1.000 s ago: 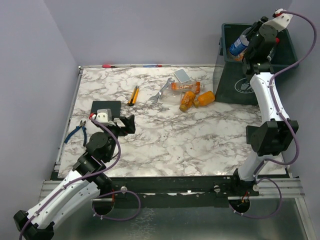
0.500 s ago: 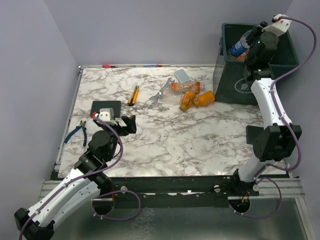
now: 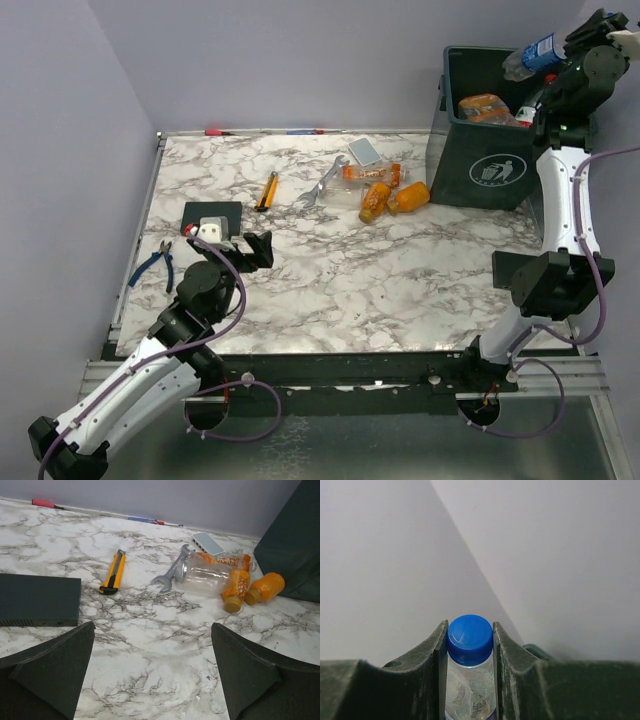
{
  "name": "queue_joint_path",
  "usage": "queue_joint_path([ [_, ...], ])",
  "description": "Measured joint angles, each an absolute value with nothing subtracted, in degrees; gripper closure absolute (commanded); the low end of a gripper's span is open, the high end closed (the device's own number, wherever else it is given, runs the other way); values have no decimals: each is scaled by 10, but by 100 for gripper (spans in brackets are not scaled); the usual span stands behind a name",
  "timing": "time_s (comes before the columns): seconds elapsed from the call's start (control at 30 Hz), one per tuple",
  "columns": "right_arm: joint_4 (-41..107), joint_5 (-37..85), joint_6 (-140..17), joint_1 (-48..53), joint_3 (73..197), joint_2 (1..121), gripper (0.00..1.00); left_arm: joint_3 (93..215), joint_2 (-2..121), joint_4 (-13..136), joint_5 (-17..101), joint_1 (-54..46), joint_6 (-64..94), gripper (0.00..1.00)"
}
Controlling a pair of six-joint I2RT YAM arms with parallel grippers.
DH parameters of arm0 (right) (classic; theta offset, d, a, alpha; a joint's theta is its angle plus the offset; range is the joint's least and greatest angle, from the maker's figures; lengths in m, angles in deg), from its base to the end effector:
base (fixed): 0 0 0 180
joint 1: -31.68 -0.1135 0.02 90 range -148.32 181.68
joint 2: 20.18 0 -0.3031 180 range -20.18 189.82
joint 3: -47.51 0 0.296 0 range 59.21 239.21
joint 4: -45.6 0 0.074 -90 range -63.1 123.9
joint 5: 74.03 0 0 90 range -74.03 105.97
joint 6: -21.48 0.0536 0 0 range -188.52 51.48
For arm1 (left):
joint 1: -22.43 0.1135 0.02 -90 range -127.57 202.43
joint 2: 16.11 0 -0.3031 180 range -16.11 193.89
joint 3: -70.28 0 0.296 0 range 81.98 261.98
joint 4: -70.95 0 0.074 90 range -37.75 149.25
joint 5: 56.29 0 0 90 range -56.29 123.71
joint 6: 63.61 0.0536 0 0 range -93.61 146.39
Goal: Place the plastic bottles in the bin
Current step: Place the plastic bottle in the trash bin.
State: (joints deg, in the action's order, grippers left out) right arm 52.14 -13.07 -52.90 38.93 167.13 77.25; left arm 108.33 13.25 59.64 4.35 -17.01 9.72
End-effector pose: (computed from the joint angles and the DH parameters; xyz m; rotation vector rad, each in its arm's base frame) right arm 0.4325 -0.0812 0.5839 0.6537 0.9317 -0.1409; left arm 0.1472 -0.0871 0.3013 -0.0754 1.6196 -0.3430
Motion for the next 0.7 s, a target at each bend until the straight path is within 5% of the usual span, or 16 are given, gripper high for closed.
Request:
queue_joint_path([
  [0.37,465,-120,-554,414,1682,876,99,1083,128,586,43,-170,97,1],
  [0.43,449,-96,-553,413,1682,884,88,1083,135,586,43,-170,97,1],
  [0.6,412,-34,-549,408,1692,885,40,1083,152,583,43,-170,97,1],
  [0.7,387,8,-536,407,1702,884,23,1083,155,577,43,-170,97,1],
])
